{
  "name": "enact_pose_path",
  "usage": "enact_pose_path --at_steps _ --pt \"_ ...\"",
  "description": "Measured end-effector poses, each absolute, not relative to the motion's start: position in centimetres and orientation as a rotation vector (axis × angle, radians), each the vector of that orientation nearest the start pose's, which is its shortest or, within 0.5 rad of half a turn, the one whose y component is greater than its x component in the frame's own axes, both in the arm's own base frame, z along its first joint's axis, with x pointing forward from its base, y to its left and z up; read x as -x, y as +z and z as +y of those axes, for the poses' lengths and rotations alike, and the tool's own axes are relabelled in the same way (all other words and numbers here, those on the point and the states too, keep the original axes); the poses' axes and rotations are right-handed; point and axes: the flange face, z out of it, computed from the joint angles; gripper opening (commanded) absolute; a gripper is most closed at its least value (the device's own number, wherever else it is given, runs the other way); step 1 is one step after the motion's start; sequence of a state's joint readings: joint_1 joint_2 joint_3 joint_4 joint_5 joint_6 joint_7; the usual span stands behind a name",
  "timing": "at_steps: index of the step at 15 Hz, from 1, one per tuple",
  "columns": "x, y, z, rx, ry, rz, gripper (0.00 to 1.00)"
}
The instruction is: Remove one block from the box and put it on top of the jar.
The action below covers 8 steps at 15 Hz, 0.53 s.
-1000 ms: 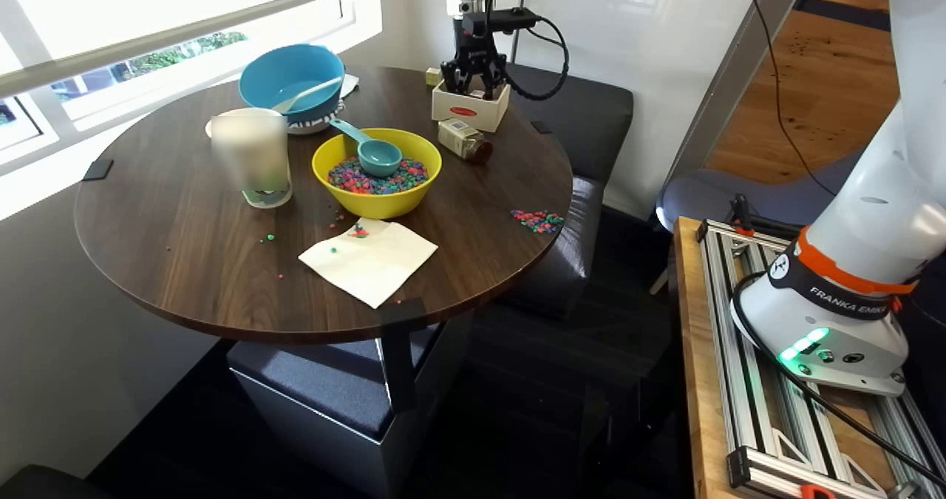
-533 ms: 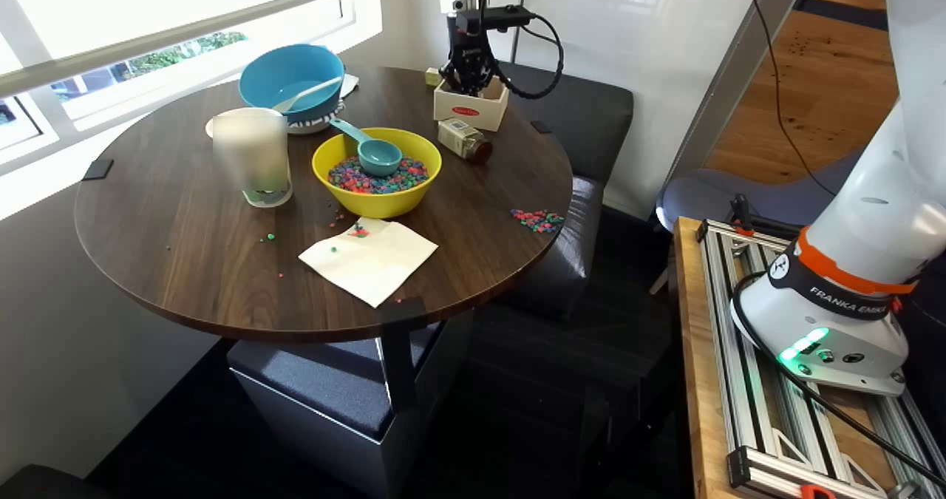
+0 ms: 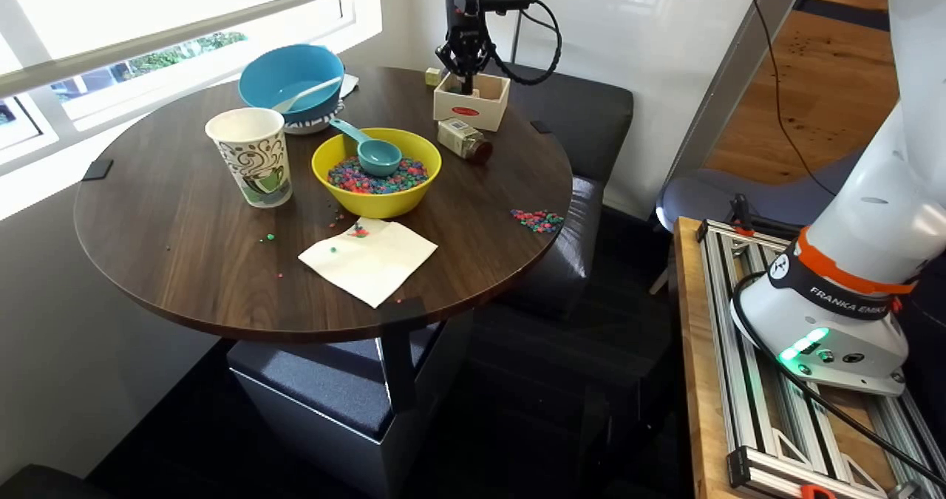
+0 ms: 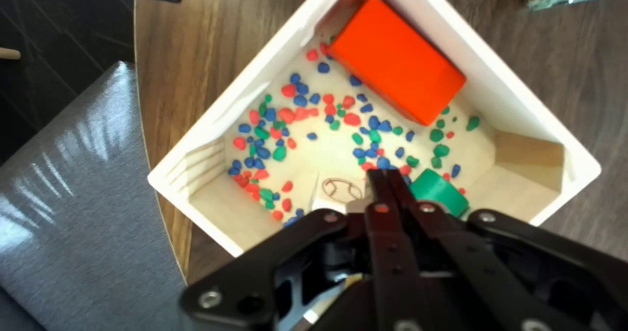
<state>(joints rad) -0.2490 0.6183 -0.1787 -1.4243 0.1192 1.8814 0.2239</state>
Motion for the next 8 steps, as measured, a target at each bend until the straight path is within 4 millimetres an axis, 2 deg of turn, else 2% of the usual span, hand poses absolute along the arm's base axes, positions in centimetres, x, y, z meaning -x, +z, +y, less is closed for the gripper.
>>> enact_pose_path --at_steps 3,4,5,6,8 --pt "-64.98 33.03 -26.43 2.931 0.22 1.032 0.04" --pt "-65.0 33.18 -26.54 2.927 0.215 1.035 0.09" --pt "-65.0 33.34 -26.67 2.923 0.209 1.039 0.29" --pt "-64.97 33.46 -26.77 2.921 0.206 1.041 0.34" --pt "-64.9 33.78 -26.94 2.922 0.199 1.038 0.49"
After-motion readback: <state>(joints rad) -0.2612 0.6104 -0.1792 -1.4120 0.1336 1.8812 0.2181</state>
